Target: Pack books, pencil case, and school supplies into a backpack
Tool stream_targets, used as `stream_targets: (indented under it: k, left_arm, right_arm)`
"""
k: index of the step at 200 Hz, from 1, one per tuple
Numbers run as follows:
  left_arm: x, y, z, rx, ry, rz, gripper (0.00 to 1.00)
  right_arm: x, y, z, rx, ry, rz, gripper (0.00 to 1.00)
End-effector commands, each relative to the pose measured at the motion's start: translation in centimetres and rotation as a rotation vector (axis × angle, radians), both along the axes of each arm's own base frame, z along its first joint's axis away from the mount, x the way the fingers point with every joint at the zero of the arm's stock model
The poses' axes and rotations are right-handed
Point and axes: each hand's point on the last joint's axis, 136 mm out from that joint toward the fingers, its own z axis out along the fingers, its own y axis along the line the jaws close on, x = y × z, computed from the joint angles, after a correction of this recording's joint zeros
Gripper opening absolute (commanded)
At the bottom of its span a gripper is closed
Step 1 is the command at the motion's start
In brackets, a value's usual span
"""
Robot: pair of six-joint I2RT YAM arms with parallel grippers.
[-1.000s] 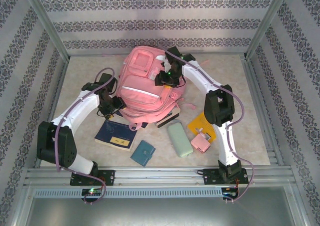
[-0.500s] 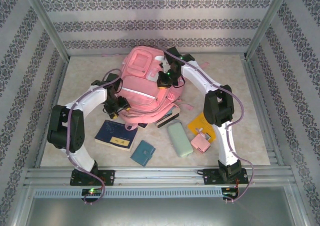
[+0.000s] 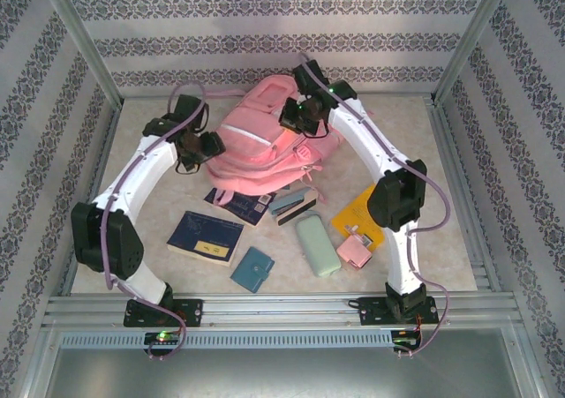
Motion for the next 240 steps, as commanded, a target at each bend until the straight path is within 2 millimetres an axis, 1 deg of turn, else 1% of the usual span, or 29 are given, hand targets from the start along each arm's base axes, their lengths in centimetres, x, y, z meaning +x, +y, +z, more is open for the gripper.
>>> stream_targets:
  k: [1, 16, 29, 55, 65, 82, 102, 114, 148, 163, 174, 203, 240]
  left_arm:
    - [-2.0, -0.1, 2.6, 0.073, -0.043, -0.064, 0.65]
    - [-3.0, -1.8, 3.2, 0.085, -0.069, -0.142, 0.64]
    - [-4.2, -3.8, 3.2, 0.092, -0.072, -0.240, 0.63]
    - [-6.8, -8.9, 2.1, 0.007, -0.048, -0.457, 0.63]
    - [-7.7, -10.8, 1.7, -0.042, -0.051, -0.545, 0.63]
    - [-8.5, -12.7, 1.1, -0.069, -0.060, -0.634, 0.63]
    - [-8.6, -13.3, 0.6, -0.067, -0.056, -0.669, 0.63]
    - [-8.6, -13.9, 0.7, -0.085, -0.057, -0.701, 0.62]
    - [-8.6, -14.6, 1.6, -0.119, -0.070, -0.718, 0.58]
    - [-8.8, -15.1, 1.7, -0.134, -0.071, -0.725, 0.57]
    - [-8.8, -15.5, 1.2, -0.128, -0.058, -0.727, 0.57]
    - [-8.7, -16.5, -0.5, -0.073, -0.024, -0.718, 0.55]
    - [-7.5, -17.0, -1.9, -0.017, -0.009, -0.697, 0.53]
  right_arm:
    - [0.2, -0.9, 7.3, 0.098, -0.121, -0.207, 0.00]
    - [0.0, -0.1, 7.5, 0.108, -0.117, -0.227, 0.00]
    - [0.0, 0.7, 7.5, 0.124, -0.107, -0.226, 0.00]
    - [0.1, 1.8, 7.2, 0.135, -0.083, -0.204, 0.00]
    - [0.1, 2.0, 6.8, 0.134, -0.065, -0.200, 0.00]
    - [0.1, 2.5, 6.3, 0.139, -0.048, -0.189, 0.00]
    - [0.1, 2.7, 5.8, 0.136, -0.035, -0.179, 0.00]
    - [0.1, 2.7, 5.6, 0.132, -0.032, -0.174, 0.00]
    - [0.0, 2.7, 5.2, 0.126, -0.021, -0.174, 0.00]
    - [-0.1, 2.7, 5.0, 0.130, -0.009, -0.183, 0.00]
    - [-0.1, 2.6, 4.9, 0.138, 0.003, -0.196, 0.00]
    - [-0.3, 3.3, 4.6, 0.178, 0.035, -0.201, 0.00]
    - [-0.4, 3.6, 4.5, 0.194, 0.056, -0.200, 0.00]
